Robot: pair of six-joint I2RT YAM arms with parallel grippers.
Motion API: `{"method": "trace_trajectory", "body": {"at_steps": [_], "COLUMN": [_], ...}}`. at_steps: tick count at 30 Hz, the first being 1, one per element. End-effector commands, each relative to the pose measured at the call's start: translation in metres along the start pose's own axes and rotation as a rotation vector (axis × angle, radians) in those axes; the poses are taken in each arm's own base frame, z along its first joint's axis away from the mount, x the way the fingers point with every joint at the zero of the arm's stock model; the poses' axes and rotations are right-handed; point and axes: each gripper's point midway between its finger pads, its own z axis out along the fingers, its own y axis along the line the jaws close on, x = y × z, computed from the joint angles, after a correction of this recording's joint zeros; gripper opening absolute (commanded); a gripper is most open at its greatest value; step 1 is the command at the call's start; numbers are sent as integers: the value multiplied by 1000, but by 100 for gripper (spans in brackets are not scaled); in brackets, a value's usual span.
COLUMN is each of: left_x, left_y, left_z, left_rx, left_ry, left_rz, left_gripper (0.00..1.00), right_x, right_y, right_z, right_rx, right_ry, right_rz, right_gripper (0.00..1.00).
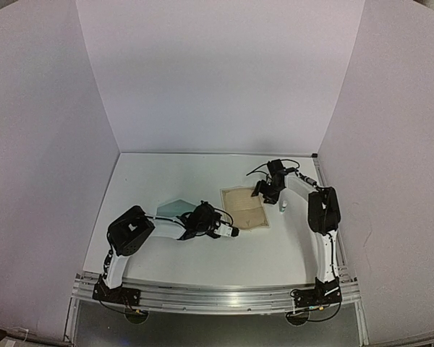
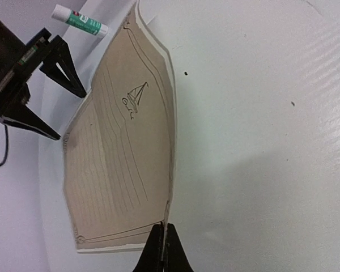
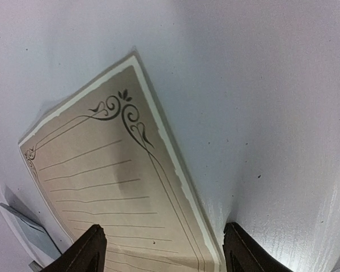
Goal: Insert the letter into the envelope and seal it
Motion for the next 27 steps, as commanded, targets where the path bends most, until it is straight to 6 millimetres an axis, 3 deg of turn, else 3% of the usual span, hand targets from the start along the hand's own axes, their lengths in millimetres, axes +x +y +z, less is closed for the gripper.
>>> {"method": "trace_trajectory", "body": {"at_steps": [1, 6, 11, 19, 24, 27], "left_x": [-17, -15, -7, -13, -23, -25], "left_y": [36, 42, 46, 70, 87, 103], "left_z": [-28, -53, -75, -93, -101, -100], "left_rx": [73, 224, 349, 413, 409, 381], "left_ry": [4, 19, -34, -170, -238, -250], "left_rz": [-364, -727, -926, -1005, -966, -918], "left_gripper": [0, 0, 0, 0, 0, 0], "right_x": [15, 24, 38, 48, 69, 81], "right_y": [15, 41, 56, 85, 101, 100], "right_z": [-14, -42, -67, -141, -183, -201], "right_rx": [-53, -116, -177, -285, -402, -437], "right_ry": [38, 22, 24, -85, -185, -309], "right_rz": [-38, -106, -156, -352, -627, -808], "right_gripper": [69, 70, 70, 76, 80, 83]}}
